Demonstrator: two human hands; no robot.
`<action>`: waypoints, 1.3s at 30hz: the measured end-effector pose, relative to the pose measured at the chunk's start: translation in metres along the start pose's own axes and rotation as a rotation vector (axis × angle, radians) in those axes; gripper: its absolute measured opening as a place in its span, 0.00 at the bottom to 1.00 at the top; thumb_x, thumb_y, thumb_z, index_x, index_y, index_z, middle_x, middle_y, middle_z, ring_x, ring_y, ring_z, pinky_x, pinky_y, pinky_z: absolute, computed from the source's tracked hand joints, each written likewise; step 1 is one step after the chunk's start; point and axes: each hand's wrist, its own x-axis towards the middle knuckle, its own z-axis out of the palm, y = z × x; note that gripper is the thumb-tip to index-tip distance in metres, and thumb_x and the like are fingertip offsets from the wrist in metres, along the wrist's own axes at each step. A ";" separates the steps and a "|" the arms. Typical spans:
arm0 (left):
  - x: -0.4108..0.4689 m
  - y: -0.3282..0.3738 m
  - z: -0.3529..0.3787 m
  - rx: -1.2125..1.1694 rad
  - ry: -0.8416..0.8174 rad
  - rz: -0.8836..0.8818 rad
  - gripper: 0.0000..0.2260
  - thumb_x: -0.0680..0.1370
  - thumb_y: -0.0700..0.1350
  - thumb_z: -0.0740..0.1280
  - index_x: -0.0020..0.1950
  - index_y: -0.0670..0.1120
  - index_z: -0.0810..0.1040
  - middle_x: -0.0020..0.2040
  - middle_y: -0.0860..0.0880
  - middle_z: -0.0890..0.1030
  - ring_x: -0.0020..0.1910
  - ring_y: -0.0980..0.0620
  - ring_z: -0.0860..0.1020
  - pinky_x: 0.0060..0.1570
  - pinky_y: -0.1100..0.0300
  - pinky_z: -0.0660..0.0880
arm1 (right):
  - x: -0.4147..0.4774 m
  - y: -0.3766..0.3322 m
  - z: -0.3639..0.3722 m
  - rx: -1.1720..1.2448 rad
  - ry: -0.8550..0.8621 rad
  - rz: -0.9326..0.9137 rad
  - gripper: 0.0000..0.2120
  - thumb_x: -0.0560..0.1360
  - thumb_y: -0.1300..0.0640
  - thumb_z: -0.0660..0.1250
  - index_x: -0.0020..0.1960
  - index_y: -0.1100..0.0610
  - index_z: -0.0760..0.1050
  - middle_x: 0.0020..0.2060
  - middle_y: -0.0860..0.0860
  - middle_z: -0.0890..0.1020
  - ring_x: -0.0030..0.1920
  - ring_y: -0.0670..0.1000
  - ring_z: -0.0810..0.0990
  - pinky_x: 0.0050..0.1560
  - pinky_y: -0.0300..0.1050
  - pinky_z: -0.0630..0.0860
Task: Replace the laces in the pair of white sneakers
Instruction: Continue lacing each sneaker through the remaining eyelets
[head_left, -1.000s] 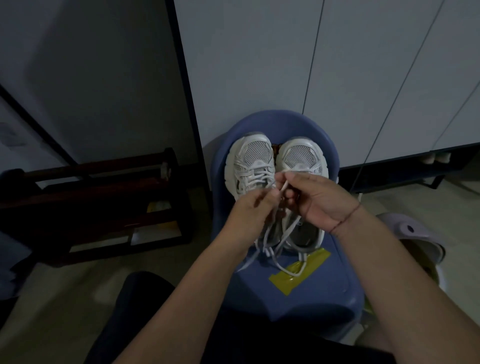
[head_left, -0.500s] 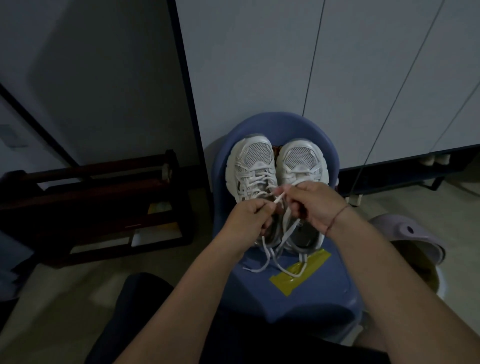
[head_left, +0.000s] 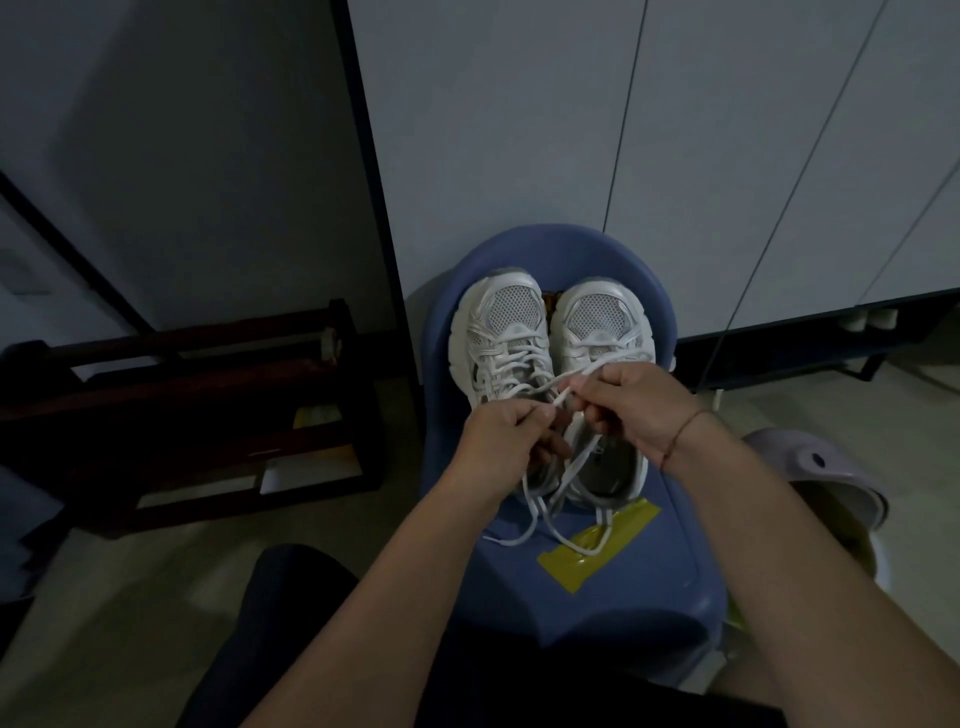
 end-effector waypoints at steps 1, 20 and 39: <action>0.000 0.000 0.002 -0.021 0.007 -0.008 0.11 0.83 0.40 0.61 0.46 0.41 0.82 0.31 0.50 0.82 0.28 0.58 0.77 0.33 0.68 0.75 | 0.000 0.000 -0.001 -0.028 0.001 -0.012 0.07 0.76 0.61 0.66 0.43 0.62 0.80 0.29 0.52 0.77 0.27 0.44 0.71 0.28 0.33 0.70; 0.037 -0.031 0.046 -0.607 0.302 -0.330 0.09 0.83 0.44 0.60 0.53 0.45 0.80 0.53 0.44 0.82 0.51 0.45 0.80 0.47 0.56 0.78 | 0.021 0.013 0.010 -0.651 0.320 -0.200 0.11 0.75 0.56 0.68 0.41 0.63 0.81 0.37 0.58 0.83 0.37 0.56 0.80 0.40 0.44 0.75; 0.037 -0.024 0.042 -0.923 0.253 -0.456 0.11 0.82 0.43 0.63 0.59 0.38 0.79 0.45 0.43 0.82 0.39 0.50 0.80 0.25 0.64 0.76 | 0.020 0.017 0.027 -0.873 0.365 -0.199 0.10 0.75 0.52 0.66 0.42 0.58 0.79 0.42 0.56 0.81 0.44 0.56 0.78 0.43 0.45 0.72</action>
